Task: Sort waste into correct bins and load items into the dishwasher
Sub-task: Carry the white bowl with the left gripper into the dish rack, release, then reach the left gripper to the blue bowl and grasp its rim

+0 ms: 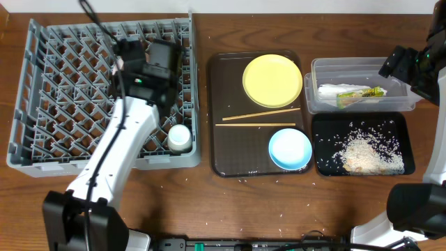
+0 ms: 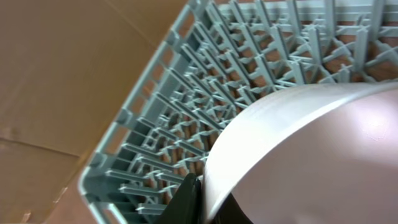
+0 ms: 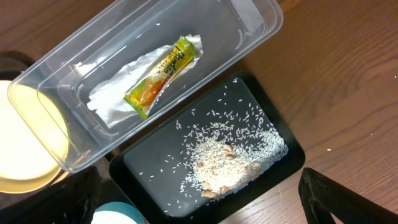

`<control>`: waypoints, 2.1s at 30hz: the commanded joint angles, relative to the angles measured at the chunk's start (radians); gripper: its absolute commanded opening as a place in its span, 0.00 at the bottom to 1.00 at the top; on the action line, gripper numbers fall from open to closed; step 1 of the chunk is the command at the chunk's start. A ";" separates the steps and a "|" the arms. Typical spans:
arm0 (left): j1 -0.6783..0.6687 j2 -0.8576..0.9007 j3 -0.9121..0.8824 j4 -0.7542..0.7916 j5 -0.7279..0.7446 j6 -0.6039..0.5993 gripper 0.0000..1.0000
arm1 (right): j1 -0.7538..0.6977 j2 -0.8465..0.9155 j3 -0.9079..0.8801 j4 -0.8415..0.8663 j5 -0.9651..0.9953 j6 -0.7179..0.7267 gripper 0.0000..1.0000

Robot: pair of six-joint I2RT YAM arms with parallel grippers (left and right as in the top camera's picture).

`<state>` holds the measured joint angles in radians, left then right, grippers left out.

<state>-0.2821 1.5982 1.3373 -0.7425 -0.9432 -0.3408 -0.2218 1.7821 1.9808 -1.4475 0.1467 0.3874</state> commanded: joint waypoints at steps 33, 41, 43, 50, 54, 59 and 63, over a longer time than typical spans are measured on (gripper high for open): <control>-0.222 0.259 -0.123 0.024 -0.344 -0.241 0.07 | 0.000 0.004 0.001 -0.001 0.006 0.016 0.99; -0.229 0.259 -0.123 0.011 -0.379 -0.191 0.08 | 0.000 0.004 0.001 -0.001 0.006 0.016 0.99; -0.245 0.259 -0.123 -0.017 -0.327 -0.175 0.17 | 0.000 0.004 0.001 -0.001 0.006 0.016 0.99; -0.300 0.257 -0.122 -0.119 -0.124 -0.172 0.36 | 0.000 0.004 0.001 -0.001 0.006 0.016 0.99; -0.314 0.236 -0.118 -0.134 -0.053 -0.172 0.41 | 0.000 0.004 0.001 -0.001 0.006 0.016 0.99; -0.314 0.172 -0.094 -0.139 0.054 -0.140 0.54 | 0.000 0.004 0.001 -0.001 0.006 0.016 0.99; -0.314 0.092 -0.071 -0.138 0.204 -0.084 0.71 | 0.000 0.004 0.001 -0.001 0.006 0.016 0.99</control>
<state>-0.5957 1.7767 1.2228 -0.8795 -0.8829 -0.4721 -0.2218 1.7821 1.9808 -1.4471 0.1471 0.3874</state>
